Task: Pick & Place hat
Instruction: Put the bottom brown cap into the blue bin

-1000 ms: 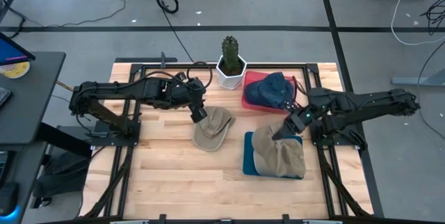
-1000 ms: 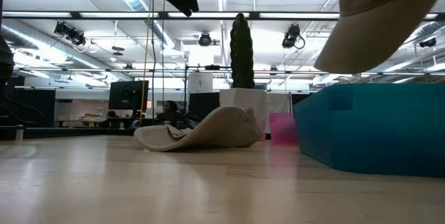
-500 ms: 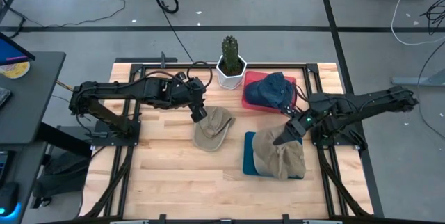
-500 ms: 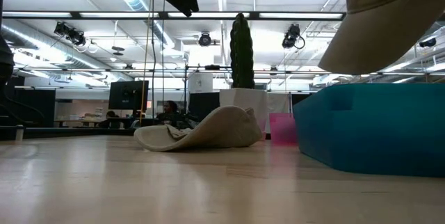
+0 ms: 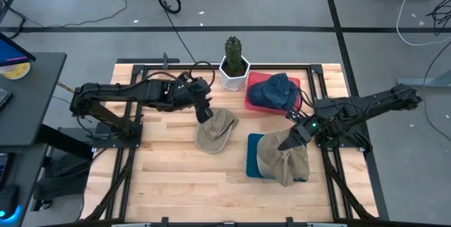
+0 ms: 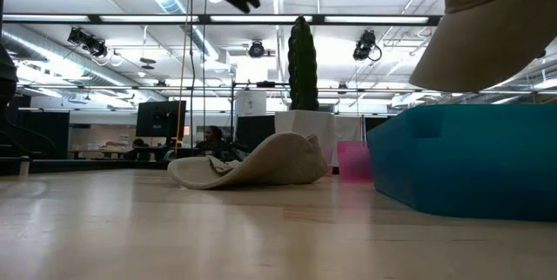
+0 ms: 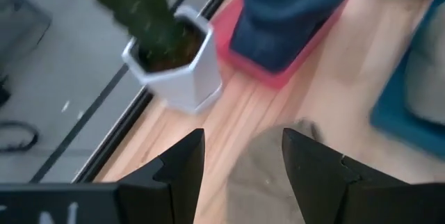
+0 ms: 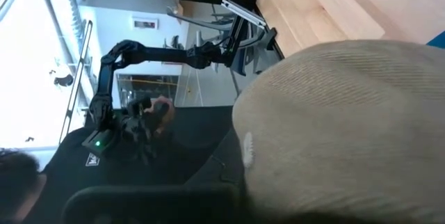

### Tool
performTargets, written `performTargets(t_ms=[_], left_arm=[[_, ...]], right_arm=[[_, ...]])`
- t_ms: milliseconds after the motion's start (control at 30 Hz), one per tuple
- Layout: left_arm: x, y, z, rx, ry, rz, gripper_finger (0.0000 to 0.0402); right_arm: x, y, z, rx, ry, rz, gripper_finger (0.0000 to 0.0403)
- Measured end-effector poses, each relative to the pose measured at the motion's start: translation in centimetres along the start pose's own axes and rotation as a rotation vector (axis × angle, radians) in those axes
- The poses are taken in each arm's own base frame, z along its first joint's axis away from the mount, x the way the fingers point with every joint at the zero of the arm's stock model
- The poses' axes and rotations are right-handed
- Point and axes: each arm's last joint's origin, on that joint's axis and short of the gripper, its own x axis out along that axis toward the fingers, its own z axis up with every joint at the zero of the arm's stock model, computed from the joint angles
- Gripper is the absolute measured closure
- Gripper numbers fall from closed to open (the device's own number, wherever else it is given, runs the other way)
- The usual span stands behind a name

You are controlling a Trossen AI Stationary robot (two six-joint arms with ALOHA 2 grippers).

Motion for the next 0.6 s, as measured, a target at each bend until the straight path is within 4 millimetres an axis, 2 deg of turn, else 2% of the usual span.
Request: performTargets(t_ms=[167,300,467,600], left_arm=[[0.5,-2.2,-0.4,0.098,-0.090,-0.112,0.0204],[1.6,-3.7,-1.6,0.167,-0.101,-0.246,0.0210],[2.7,-4.1,-2.3,0.197,-0.120,-0.343,0.0237],[3.0,-4.2,-1.9,0.184,-0.182,-0.377,0.0276]], right_arm=[[0.1,0.0,-0.2,-0.004,-0.004,-0.003,0.0403],[0.1,0.0,-0.3,-0.007,-0.008,-0.005,0.0403],[0.1,-0.1,-0.3,-0.003,-0.007,-0.017,0.0403],[0.1,-0.1,-0.3,-0.007,-0.006,-0.021,0.0403]])
